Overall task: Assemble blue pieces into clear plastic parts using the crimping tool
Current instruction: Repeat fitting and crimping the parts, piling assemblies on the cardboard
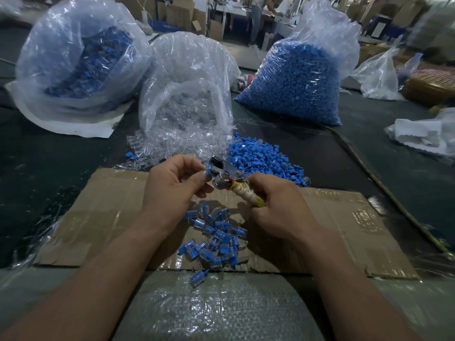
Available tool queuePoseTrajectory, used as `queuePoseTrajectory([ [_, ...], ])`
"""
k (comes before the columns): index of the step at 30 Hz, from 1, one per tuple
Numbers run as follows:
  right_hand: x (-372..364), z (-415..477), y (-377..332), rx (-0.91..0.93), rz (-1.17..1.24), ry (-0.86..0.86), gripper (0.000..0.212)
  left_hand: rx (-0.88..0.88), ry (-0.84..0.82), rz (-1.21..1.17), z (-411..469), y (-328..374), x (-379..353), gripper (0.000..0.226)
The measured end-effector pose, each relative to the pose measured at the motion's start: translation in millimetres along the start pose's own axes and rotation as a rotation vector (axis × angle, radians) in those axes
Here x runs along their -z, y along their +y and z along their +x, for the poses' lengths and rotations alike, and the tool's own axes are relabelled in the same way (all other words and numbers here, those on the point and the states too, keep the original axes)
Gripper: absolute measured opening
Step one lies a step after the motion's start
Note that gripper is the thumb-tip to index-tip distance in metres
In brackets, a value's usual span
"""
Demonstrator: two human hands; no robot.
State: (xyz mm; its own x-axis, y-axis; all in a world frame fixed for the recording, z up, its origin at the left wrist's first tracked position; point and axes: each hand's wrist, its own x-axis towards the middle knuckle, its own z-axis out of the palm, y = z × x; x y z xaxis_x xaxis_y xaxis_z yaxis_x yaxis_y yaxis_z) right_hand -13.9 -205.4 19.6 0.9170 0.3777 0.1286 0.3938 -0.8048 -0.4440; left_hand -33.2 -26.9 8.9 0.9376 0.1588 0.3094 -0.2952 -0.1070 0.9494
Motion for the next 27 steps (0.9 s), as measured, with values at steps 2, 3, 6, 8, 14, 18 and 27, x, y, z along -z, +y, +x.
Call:
queuePoseTrajectory([
  [2,-0.2,0.0,-0.2,0.001,-0.008,0.000,0.022,0.001,0.010,0.006,-0.4,-0.3,0.1,0.023],
  [3,-0.8,0.0,-0.5,0.006,-0.017,0.004,0.022,0.002,0.015,0.005,-0.7,-0.5,0.6,0.024],
  [6,-2.7,-0.8,0.3,0.021,-0.036,0.021,0.023,0.002,0.019,0.003,-1.2,-0.5,1.6,0.024],
  [8,-4.4,-0.5,0.9,0.028,-0.053,0.034,0.022,0.006,0.021,0.010,-0.8,-0.8,1.7,0.024],
  [14,-5.8,2.5,8.9,-0.006,-0.070,0.059,0.042,0.071,0.101,-0.038,3.8,-0.9,6.6,0.021],
  [18,-0.8,1.9,15.8,-0.034,-0.061,0.057,0.044,0.157,0.047,-0.118,5.3,2.6,12.6,0.008],
  [27,2.4,0.8,15.8,-0.073,-0.021,0.024,0.067,0.269,-0.290,-0.017,-3.6,15.3,9.1,0.017],
])
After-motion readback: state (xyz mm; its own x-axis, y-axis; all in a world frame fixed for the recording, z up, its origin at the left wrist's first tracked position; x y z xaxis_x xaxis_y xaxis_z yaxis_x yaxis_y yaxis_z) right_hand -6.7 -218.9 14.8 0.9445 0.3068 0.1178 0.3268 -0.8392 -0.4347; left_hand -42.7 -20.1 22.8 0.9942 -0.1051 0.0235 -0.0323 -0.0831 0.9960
